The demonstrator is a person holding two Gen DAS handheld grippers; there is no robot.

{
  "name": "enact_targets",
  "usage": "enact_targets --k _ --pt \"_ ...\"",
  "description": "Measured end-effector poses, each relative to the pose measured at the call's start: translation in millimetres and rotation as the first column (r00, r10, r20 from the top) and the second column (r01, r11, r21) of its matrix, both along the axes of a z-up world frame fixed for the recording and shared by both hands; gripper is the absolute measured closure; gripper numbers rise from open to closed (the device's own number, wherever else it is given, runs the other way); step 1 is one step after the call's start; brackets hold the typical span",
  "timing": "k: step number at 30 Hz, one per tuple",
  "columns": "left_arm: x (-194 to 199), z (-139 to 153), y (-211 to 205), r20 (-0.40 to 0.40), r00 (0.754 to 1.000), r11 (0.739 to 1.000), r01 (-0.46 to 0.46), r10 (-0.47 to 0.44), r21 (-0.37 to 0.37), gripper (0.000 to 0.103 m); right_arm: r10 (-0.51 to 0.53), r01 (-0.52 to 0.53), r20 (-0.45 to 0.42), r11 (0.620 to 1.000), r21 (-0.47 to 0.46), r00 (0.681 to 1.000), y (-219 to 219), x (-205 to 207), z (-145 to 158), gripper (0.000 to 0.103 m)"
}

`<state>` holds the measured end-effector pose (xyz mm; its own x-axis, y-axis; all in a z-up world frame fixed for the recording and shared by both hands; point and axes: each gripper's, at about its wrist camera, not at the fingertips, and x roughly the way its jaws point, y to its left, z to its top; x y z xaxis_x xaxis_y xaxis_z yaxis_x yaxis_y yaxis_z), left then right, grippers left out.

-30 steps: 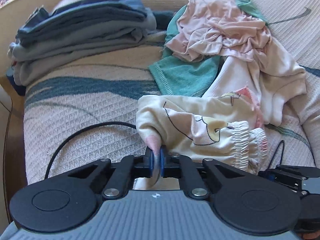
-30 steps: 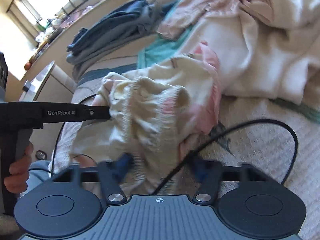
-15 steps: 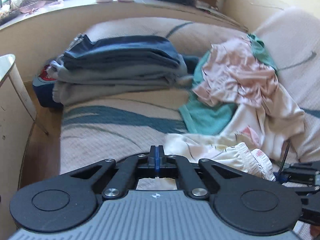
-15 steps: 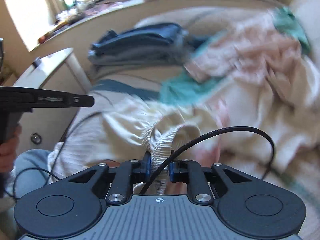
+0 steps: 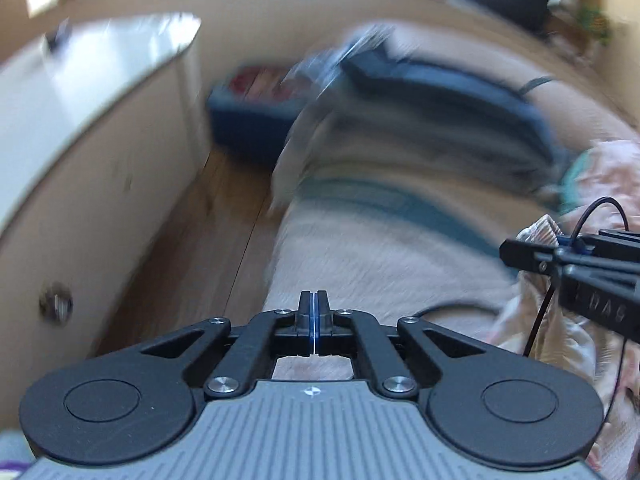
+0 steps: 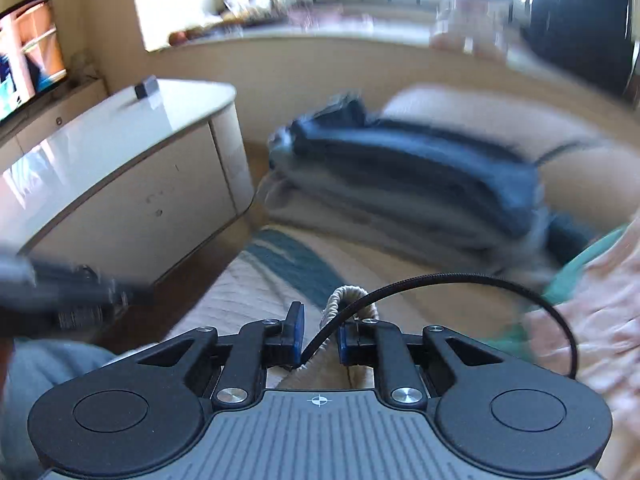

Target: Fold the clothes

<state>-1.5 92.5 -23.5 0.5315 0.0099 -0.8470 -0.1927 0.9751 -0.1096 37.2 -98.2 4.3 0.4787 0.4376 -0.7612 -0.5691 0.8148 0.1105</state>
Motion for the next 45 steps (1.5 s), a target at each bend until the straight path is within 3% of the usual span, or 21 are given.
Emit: enact_targets --k 4,8,9,12,16,22,26,30,34,38,40,42,45 --pt "8 -22 14 -0.066 0.998 0.992 0.002 -0.010 -0.122 0.102 -0.040 0.037 -0.061 0.999 -0.034 0.997 5 4 -28 0.082" --pt "12 -33 19 -0.095 0.995 0.981 -0.030 0.011 -0.194 0.096 -0.089 0.088 -0.049 0.996 -0.018 0.995 -10 -9 -27 0.065" --pt "10 -33 21 -0.088 0.996 0.980 -0.030 0.013 -0.197 0.091 -0.094 0.094 -0.039 0.996 -0.011 0.995 -15 -13 -22 0.060" --pt "8 -31 27 -0.069 0.998 0.970 -0.028 0.012 -0.240 0.058 -0.089 0.090 0.010 0.996 -0.019 0.996 -24 -31 -2 0.044" --pt "6 -33 43 -0.064 0.996 0.941 -0.079 0.062 -0.330 0.056 -0.088 0.088 0.022 0.996 0.001 0.996 -39 -54 19 0.040" --pt "5 -40 63 -0.088 0.989 0.893 -0.145 0.119 -0.426 0.054 -0.115 0.123 -0.091 0.988 0.089 0.989 -59 -96 19 0.031" --pt "2 -29 53 -0.029 0.998 0.892 -0.068 0.061 -0.447 0.052 -0.212 0.217 -0.087 0.975 0.047 0.973 -78 -128 16 0.027" --pt "-3 -7 28 0.076 0.996 0.909 0.083 -0.056 -0.409 0.041 -0.306 0.304 -0.035 0.951 -0.060 0.951 -108 -149 22 0.027" --pt "-8 2 5 0.113 0.982 0.921 0.179 -0.148 -0.345 0.036 -0.451 0.457 0.075 0.883 -0.104 0.889 -169 -164 57 0.027" --pt "-9 4 -8 0.110 0.974 0.917 0.225 -0.199 -0.328 0.036 -0.616 0.658 0.256 0.741 -0.134 0.745 -236 -185 110 0.027" --pt "-7 4 -14 0.112 0.970 0.914 0.242 -0.217 -0.325 0.036 -0.662 0.721 0.307 0.676 -0.152 0.684 -261 -198 130 0.025" --pt "-5 4 -21 0.114 0.964 0.905 0.266 -0.241 -0.332 0.036 -0.681 0.761 0.350 0.619 -0.193 0.643 -277 -215 140 0.024" --pt "0 4 -32 0.111 0.955 0.891 0.296 -0.275 -0.345 0.036 -0.696 0.788 0.372 0.562 -0.250 0.614 -288 -240 143 0.023"
